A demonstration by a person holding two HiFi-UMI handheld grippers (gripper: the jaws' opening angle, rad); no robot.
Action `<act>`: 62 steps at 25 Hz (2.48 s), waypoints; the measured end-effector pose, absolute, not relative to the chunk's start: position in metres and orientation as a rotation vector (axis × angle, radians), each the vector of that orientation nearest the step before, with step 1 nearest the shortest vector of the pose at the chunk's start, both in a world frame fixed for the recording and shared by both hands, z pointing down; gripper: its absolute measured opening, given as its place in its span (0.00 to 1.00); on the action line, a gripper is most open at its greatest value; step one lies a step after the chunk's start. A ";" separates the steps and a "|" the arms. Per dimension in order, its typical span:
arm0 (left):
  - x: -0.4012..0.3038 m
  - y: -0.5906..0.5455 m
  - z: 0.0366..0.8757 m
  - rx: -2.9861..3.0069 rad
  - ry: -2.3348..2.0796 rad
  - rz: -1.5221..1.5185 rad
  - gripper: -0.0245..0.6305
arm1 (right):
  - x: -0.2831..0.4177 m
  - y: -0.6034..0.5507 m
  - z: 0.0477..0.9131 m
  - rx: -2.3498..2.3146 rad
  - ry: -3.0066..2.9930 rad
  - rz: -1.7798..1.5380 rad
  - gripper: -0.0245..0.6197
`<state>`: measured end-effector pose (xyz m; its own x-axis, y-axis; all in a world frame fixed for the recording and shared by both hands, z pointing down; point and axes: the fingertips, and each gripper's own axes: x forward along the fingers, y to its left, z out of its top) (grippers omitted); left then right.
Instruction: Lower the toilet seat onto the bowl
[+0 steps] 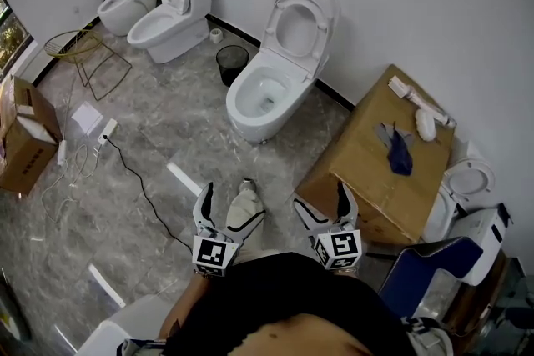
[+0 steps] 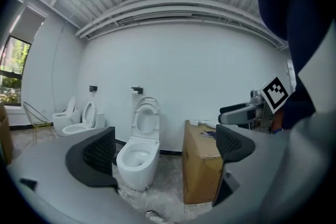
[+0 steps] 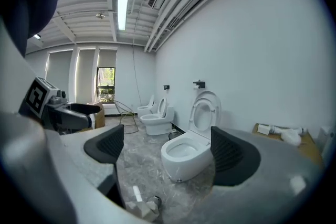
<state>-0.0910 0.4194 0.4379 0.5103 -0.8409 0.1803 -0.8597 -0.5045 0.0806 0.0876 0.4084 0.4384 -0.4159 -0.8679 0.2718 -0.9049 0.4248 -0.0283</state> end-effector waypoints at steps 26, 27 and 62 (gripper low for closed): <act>-0.122 0.146 0.406 2.606 -1.473 0.195 0.91 | 0.073 0.156 0.439 1.649 -2.469 0.438 0.83; -0.123 0.139 0.406 2.601 -1.469 0.196 0.91 | 0.070 0.150 0.441 1.643 -2.471 0.447 0.83; -0.138 -0.005 0.423 2.588 -1.386 0.152 0.91 | 0.069 -0.006 0.433 1.665 -2.415 0.311 0.83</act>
